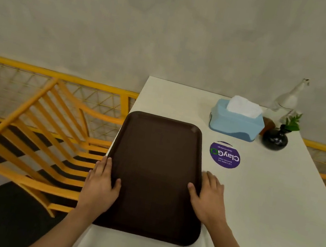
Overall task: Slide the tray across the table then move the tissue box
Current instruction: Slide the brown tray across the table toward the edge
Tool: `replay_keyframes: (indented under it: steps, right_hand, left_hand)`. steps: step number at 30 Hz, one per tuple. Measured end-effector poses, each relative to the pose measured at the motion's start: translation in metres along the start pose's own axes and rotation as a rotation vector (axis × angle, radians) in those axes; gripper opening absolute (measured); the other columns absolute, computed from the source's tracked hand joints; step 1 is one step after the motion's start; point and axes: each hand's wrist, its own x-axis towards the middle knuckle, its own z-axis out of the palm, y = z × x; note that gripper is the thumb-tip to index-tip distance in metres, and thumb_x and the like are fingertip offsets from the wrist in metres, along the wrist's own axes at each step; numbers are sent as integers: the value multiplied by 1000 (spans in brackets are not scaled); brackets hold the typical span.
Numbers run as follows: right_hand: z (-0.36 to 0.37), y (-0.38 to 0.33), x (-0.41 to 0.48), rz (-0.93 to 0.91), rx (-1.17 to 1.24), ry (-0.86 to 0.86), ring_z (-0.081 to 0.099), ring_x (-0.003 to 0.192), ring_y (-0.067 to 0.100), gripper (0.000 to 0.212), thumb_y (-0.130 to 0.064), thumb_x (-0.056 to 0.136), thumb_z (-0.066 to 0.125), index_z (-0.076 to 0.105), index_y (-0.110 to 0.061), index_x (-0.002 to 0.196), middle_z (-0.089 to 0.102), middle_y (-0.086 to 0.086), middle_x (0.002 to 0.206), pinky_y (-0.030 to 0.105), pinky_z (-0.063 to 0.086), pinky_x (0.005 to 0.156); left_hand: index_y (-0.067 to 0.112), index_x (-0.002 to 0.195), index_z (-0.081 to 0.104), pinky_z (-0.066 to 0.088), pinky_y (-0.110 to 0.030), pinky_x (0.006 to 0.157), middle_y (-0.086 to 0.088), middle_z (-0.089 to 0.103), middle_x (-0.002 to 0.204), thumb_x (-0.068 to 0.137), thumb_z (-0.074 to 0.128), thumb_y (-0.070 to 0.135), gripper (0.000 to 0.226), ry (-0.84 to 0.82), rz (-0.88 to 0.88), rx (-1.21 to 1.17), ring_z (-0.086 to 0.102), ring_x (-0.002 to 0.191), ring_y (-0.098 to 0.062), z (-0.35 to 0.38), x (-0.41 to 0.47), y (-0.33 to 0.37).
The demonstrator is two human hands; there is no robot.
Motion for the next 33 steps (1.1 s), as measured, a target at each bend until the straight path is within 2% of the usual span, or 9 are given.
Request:
replay_keyframes:
  steps: [3,8,15,25,33]
  right_hand:
    - [7,-6,-7,17,48,4,19,153,29,64,-44,105,41,24,-13,159,27,9,165,50,13,125]
    - [6,-9,-11,6,56,0,10,156,27,62,-37,108,35,12,-18,162,18,4,169,49,4,124]
    - [4,1,-13,13,8,-31,5,157,25,61,-37,109,30,7,-19,163,13,1,170,49,2,124]
    - [1,12,-13,17,-20,-95,-3,157,25,65,-47,108,27,0,-24,162,5,-2,171,50,0,124]
    - [3,13,-17,19,-31,-113,-4,157,26,64,-47,108,24,-3,-25,162,2,-2,171,50,-1,123]
  left_hand:
    - [15,158,23,26,-39,119,-5,29,163,98,47,47,72,28,77,24,29,148,-24,-8,9,-17]
    - [18,160,14,14,-35,121,-1,20,167,102,32,49,68,31,174,10,17,153,-20,-7,10,-32]
    - [17,160,7,6,-33,122,-1,16,168,105,26,44,64,9,164,-62,9,154,-19,-1,14,-25]
    - [17,160,12,15,-38,124,-2,24,166,106,30,28,58,0,137,-163,12,154,-22,2,6,-19]
    - [18,160,12,24,-40,122,0,21,166,106,30,25,57,-22,115,-210,8,155,-20,-2,0,-18]
